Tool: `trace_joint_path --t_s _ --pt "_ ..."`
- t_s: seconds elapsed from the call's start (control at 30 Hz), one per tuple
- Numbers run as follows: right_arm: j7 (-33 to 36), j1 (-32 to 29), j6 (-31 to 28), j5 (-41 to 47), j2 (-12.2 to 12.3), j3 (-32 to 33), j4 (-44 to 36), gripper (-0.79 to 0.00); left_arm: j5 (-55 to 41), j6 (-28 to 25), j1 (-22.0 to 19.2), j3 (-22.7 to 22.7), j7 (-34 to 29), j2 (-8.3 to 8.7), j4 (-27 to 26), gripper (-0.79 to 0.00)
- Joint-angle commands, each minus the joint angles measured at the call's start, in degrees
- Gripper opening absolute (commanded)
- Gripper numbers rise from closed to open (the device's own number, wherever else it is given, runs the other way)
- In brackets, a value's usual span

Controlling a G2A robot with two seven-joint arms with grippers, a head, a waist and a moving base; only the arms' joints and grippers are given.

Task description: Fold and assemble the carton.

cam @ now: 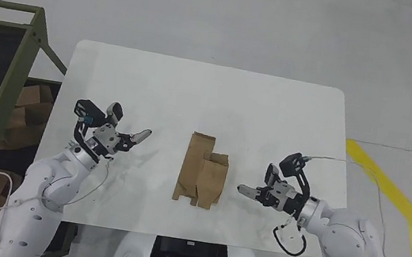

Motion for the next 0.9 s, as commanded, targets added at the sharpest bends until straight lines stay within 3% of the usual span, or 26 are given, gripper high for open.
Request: trace_joint_path --t_s 0.0,0.3,0.63,0.87 --pt "0.5 0.6 0.6 1.1 0.0 -1.2 0.7 0.0 -0.5 -0.8 -0.4 -0.1 -0.4 0.08 0.5 0.0" --pt "5.7 4.0 3.8 6.9 0.1 -5.0 4.5 0.0 -4.7 -5.4 -0.9 -0.9 -2.8 0.48 2.5 0.0" --pt "6.5 8.7 5.7 9.8 -0.2 -9.2 10.7 0.0 -12.4 -12.5 -2.0 -1.5 -10.7 1.34 4.7 0.0" --pt "6.4 12.0 6.5 11.2 -0.6 -12.9 14.6 0.0 -16.1 -14.2 -3.2 -1.6 -14.6 1.87 6.2 0.0"
